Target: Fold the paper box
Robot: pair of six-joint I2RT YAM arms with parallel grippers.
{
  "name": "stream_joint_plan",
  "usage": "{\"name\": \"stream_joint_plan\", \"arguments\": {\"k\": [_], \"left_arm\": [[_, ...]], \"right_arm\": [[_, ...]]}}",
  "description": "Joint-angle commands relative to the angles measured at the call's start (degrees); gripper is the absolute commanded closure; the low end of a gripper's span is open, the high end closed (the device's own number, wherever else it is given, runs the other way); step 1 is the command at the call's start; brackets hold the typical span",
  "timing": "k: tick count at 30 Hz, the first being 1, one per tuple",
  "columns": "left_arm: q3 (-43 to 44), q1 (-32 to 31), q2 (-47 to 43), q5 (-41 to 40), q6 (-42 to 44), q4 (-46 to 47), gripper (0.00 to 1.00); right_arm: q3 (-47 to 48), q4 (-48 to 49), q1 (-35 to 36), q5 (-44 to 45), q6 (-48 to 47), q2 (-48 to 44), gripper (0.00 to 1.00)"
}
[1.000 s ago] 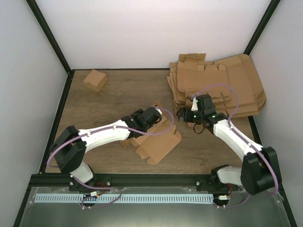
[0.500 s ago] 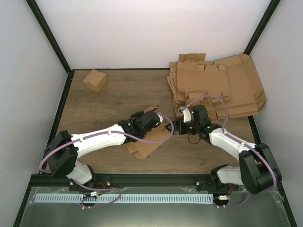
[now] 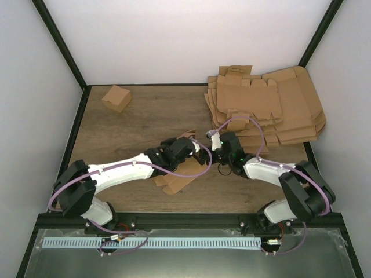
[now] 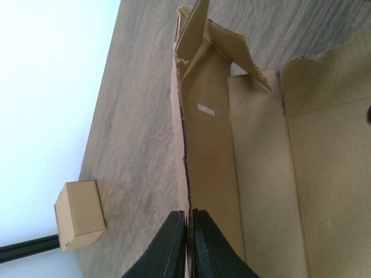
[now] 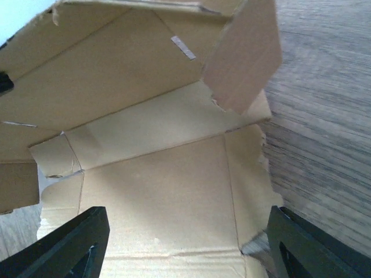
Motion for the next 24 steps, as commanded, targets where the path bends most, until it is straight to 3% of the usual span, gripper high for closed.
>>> {"name": "stream_joint_plan", "arguments": {"k": [1,7,14,19,24], "left_arm": [[-1.20,0.38,-1.55,1.45,-0.58,1.41,0.94],[-1.52,0.52,-0.36,2.07,-0.99,1.88,0.94],[1.10,3.15,-0.23,5.91,-5.84,0.61,0.94],[-0.03,4.48,-1.49,8.26,-5.48,0.99,0.94],[0.02,4.63,-0.61,9.19,-5.19,0.75,0.94]], "right_arm": [[3.34,4.01,1.70,4.49,2.54,2.75,0.24],[1.68,9.17,1.83,9.40,5.77,4.73,0.26],[-0.81,25.03,2.43,11.05,3.82,8.41,0.34],[3.99,26.25,2.44,12.55,2.36,15.14,0.42],[8.28,25.66,3.02,12.60,1.72,18.91,0.43]]}}
